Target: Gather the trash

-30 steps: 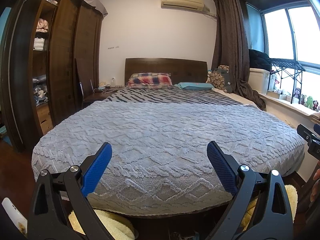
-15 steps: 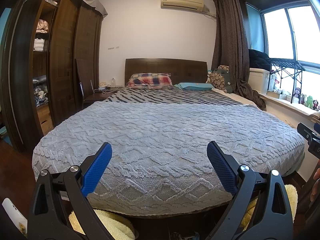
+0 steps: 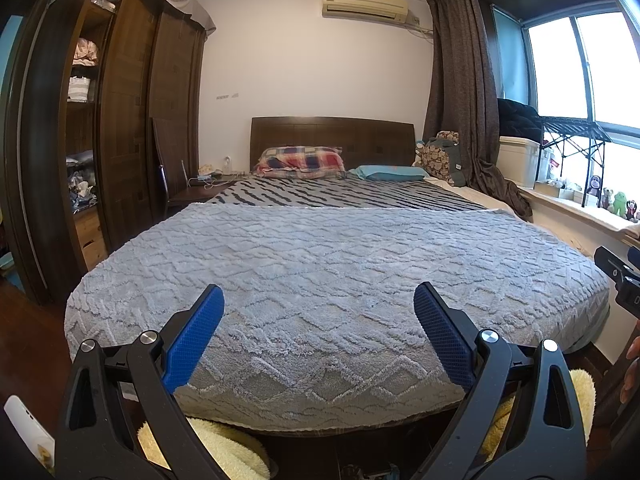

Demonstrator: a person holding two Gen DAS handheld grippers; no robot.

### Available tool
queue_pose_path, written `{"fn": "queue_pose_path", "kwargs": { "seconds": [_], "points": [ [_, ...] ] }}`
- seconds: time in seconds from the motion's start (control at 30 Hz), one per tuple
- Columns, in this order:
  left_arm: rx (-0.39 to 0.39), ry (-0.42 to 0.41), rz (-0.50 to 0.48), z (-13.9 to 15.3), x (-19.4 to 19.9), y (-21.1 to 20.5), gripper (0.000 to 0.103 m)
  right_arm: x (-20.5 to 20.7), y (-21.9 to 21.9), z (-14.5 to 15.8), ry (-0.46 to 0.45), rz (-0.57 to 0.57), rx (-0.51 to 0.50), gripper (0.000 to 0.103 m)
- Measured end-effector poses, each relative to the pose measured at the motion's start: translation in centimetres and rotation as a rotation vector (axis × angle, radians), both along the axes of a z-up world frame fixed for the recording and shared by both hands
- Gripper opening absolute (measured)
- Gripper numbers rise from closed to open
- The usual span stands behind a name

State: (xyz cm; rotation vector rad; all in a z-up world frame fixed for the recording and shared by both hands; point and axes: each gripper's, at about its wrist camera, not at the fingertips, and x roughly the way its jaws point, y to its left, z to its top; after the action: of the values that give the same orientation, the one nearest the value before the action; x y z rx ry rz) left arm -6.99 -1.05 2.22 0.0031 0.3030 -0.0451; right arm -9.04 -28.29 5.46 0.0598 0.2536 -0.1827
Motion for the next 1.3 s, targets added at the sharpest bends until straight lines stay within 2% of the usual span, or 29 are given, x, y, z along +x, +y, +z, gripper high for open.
{"fn": "queue_pose_path", "kwargs": {
  "seconds": [0.63, 0.8, 1.1, 1.3],
  "points": [
    [0.003, -0.005, 0.005, -0.06, -0.28, 0.05, 0.091, -0.23, 0.16, 0.10, -0.008, -0.001, 0.001, 0.100],
    [0.003, -0.007, 0.010, 0.01, -0.35, 0.00, 0.095, -0.20, 0.17, 0.08, -0.008, -0.003, 0.000, 0.100],
    [-0.021, -0.004, 0.038, 0.28, -0.23, 0.52, 0.095, -0.25, 0.17, 0.09, -0.006, -0.003, -0.001, 0.100],
    [-0.003, 0.002, 0.058, 0.26, -0.05, 0.29, 0.095, -0.23, 0.14, 0.03, -0.003, -0.002, -0.001, 0.100]
  ]
}}
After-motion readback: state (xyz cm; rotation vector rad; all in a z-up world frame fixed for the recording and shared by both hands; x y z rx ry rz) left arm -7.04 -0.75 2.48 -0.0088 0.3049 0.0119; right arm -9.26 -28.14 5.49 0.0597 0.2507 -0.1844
